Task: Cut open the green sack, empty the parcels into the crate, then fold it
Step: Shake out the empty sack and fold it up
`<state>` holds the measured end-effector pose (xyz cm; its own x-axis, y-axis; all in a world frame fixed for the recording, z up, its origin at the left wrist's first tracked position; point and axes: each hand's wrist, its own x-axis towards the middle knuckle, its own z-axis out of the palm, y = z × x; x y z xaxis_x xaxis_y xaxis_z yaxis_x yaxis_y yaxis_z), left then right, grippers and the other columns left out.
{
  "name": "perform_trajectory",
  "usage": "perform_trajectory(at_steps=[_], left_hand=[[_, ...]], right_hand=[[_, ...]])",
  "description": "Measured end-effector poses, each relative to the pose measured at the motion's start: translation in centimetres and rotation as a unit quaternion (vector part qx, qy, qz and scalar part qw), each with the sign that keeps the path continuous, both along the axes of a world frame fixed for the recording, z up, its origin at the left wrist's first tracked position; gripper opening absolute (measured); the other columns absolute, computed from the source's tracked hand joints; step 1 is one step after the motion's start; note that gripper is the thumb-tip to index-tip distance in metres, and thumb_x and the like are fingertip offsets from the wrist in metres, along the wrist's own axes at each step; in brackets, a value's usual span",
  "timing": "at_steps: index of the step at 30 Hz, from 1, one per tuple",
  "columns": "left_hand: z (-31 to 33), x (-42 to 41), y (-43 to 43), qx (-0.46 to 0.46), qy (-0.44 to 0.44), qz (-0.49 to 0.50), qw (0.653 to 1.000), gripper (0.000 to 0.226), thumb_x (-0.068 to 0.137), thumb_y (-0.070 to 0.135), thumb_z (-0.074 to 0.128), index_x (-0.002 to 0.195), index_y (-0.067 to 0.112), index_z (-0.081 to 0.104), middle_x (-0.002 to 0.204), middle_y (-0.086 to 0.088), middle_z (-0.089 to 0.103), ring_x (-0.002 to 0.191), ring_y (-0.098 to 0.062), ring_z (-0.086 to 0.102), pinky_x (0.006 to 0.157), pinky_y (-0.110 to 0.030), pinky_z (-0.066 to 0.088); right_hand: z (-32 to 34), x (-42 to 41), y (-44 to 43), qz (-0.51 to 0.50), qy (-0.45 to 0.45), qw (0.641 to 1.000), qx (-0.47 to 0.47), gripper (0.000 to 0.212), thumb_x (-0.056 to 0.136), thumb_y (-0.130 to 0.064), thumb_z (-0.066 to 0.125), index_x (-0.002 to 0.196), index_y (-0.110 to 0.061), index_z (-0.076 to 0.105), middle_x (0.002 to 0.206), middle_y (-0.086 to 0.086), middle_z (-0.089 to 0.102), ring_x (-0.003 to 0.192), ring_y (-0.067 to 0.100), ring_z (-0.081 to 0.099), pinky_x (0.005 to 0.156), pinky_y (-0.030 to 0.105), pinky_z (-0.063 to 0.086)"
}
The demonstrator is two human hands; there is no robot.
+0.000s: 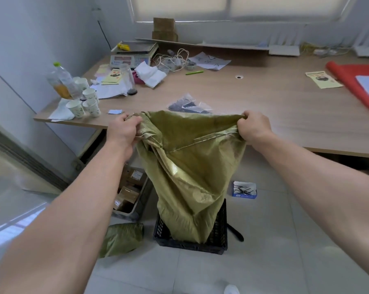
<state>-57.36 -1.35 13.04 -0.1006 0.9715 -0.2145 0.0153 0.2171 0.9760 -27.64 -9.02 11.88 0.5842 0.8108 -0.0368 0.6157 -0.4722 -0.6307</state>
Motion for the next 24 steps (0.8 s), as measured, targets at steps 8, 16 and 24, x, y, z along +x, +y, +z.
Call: perform_trajectory(at_steps=[8, 16, 24], left_hand=[[2.1, -0.2, -0.8, 0.04, -0.009, 0.022, 0.999, 0.019, 0.083, -0.006, 0.054, 0.081, 0.013, 0.056, 0.073, -0.007, 0.057, 0.062, -0.02, 0.056, 0.059, -0.032, 0.05], [3.0, -0.8, -0.9, 0.081, 0.012, 0.021, 0.996, 0.01, 0.072, 0.009, 0.062, 0.076, 0.019, 0.064, 0.085, -0.014, 0.066, 0.08, -0.029, 0.064, 0.075, -0.045, 0.056], [4.1, -1.4, -0.6, 0.027, 0.091, -0.019, 0.995, 0.012, 0.075, 0.014, 0.065, 0.081, 0.024, 0.067, 0.093, -0.012, 0.068, 0.093, -0.033, 0.068, 0.075, -0.047, 0.061]], right_hand=[[1.4, 0.6, -1.3, -0.03, 0.012, 0.998, 0.057, 0.025, 0.089, -0.009, 0.041, 0.099, -0.011, 0.064, 0.093, 0.01, 0.057, 0.088, 0.027, 0.046, 0.074, 0.026, 0.032], [3.9, 1.3, -2.1, -0.044, -0.003, 0.995, 0.09, 0.027, 0.088, -0.01, 0.041, 0.099, -0.008, 0.066, 0.096, 0.012, 0.061, 0.091, 0.029, 0.049, 0.075, 0.027, 0.036], [4.2, 1.8, -2.7, -0.041, -0.023, 0.998, 0.04, 0.024, 0.089, -0.01, 0.04, 0.092, -0.016, 0.063, 0.1, 0.013, 0.061, 0.093, 0.031, 0.051, 0.072, 0.027, 0.034]])
